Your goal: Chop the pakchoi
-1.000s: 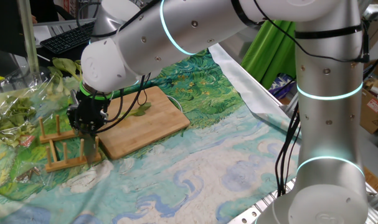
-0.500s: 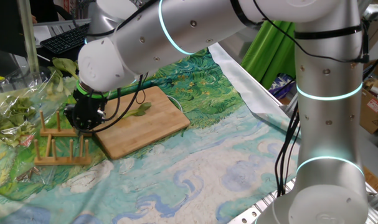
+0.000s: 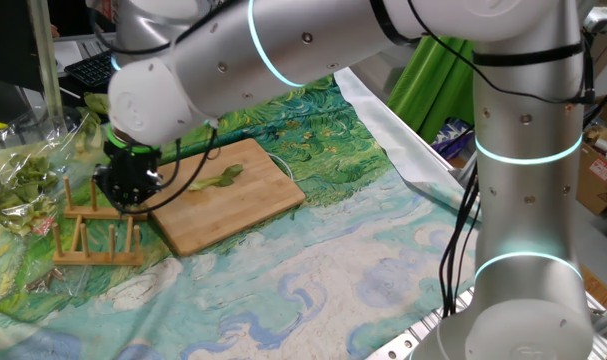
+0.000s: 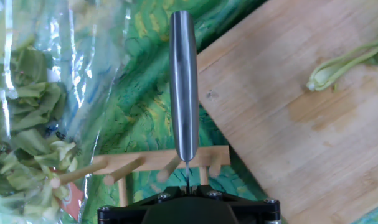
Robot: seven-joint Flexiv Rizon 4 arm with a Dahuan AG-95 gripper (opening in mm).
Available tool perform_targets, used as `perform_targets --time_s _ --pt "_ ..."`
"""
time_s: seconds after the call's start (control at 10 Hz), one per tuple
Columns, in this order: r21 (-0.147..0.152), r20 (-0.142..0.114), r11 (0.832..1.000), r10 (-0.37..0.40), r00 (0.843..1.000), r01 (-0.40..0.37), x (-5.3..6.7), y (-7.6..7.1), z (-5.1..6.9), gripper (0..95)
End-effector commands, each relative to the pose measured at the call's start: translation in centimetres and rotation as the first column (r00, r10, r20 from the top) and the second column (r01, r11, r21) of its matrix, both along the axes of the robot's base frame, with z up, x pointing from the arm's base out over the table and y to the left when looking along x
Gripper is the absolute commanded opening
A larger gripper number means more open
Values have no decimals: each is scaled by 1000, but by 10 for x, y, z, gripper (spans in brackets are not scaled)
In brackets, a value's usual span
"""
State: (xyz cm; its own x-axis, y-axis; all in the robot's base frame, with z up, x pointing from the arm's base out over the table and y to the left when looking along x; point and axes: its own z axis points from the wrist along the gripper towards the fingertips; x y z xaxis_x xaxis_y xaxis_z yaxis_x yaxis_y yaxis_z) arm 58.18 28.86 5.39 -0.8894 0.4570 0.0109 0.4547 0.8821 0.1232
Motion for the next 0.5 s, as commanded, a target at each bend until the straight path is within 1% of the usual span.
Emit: perform_targets --time_s 0.1,0.2,0.4,0.5 --pt "-16 -13 1000 13 1000 -13 -2 -3 12 0" --pt "-18 -15 1000 12 1000 -12 -4 -5 21 0" --pt "-36 -28 999 16 999 -17 -3 -9 39 0" --pt "-34 -38 999 11 999 -12 -1 -10 52 0"
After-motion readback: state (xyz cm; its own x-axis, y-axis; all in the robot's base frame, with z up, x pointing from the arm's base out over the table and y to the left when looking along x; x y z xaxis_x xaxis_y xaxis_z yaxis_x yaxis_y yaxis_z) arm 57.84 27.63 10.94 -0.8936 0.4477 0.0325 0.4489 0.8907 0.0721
